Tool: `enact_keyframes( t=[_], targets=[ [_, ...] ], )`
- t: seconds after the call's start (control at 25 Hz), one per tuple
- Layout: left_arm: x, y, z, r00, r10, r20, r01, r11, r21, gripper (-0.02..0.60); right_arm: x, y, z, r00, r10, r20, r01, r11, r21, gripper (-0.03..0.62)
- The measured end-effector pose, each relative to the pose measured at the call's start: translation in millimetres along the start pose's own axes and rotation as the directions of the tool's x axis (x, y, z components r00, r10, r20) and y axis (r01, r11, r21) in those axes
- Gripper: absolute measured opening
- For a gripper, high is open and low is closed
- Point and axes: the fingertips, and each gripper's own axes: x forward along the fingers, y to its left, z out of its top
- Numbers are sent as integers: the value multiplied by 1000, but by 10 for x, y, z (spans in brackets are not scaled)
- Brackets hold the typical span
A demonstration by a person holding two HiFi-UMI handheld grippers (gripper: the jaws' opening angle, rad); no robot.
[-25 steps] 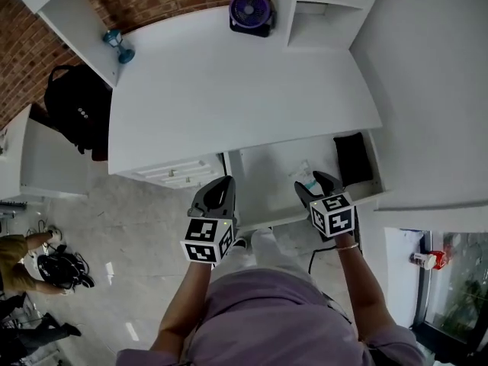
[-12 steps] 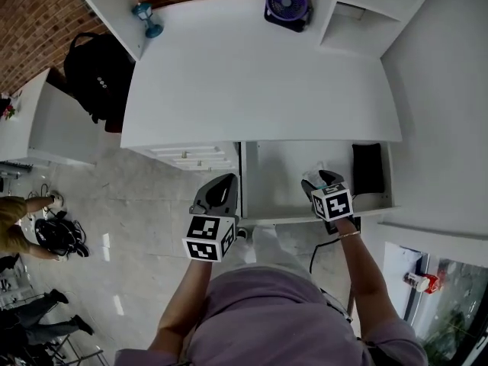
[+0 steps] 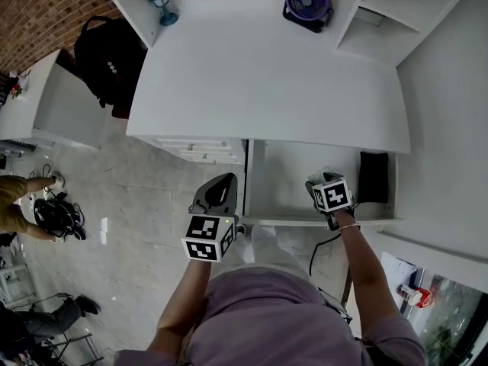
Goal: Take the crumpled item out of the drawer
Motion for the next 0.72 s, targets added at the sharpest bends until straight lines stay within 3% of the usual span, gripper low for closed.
enact_keyframes(
  t=[0.4,0.72],
  targets=[
    [11,-2,-2,999,36,4,-36,999,-18,2,275,-118,-203,991,-7,-131,3,1000,-27,264],
    [22,-32,-28,999,47,-4,-47,999,-18,2,353,-159,-223,990,-11,-142,4,999,-52,224]
  ],
)
